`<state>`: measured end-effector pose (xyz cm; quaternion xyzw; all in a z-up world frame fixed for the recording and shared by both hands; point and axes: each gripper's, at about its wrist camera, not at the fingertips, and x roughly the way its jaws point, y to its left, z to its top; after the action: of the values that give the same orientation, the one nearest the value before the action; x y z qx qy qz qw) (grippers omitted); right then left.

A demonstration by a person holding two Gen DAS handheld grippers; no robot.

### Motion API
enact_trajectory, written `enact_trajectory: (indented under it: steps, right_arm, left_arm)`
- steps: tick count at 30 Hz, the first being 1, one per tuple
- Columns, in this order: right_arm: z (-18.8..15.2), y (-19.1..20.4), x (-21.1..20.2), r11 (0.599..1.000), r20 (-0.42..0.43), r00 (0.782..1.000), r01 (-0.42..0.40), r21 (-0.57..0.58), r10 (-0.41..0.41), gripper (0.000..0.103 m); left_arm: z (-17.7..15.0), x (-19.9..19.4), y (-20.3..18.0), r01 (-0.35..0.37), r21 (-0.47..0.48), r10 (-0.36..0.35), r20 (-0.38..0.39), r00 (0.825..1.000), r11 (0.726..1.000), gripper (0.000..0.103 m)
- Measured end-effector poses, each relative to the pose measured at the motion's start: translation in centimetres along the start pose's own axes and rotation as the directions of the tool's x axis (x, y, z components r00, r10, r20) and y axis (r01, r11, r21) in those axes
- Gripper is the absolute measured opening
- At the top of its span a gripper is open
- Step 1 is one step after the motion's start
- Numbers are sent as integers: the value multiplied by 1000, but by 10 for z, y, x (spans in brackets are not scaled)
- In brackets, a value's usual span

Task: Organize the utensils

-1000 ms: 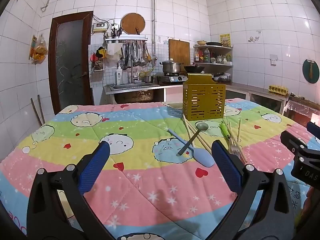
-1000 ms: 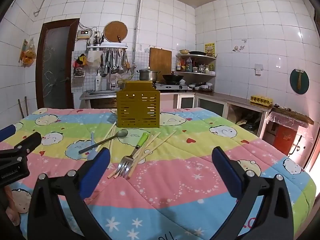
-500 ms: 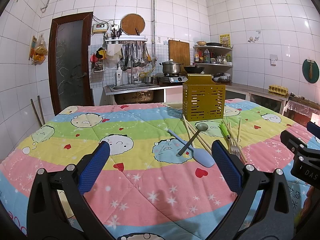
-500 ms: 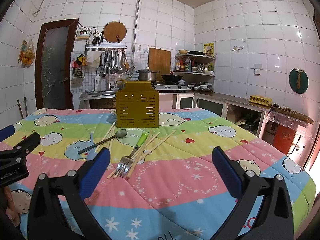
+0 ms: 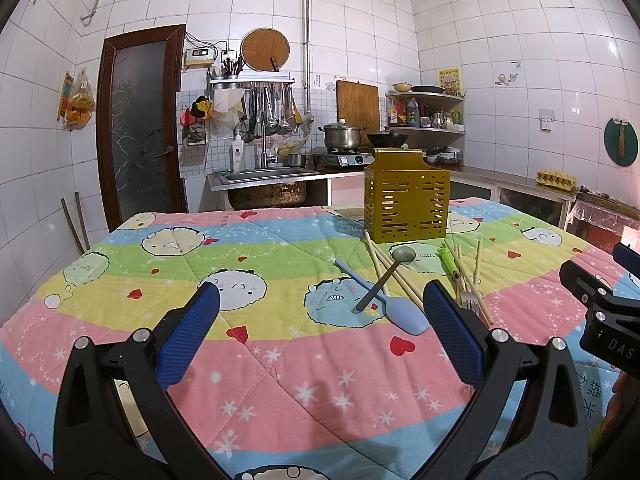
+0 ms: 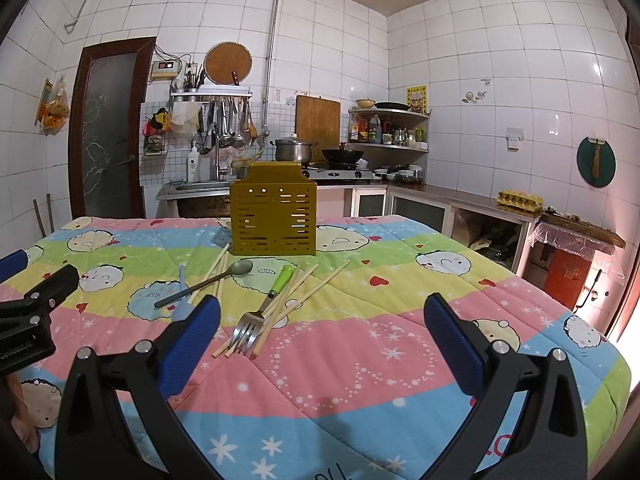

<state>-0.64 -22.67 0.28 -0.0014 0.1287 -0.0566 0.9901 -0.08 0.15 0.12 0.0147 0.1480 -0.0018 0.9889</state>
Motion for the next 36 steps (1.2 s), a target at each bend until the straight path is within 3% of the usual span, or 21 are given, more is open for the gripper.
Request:
enact_trajectory:
  steps: [36]
  right_arm:
    - [2,-2,-1,1000,9,1000,9,7,-9,99]
  left_arm:
    - [0,-1,0,0,1,0,3,1000,1000,98]
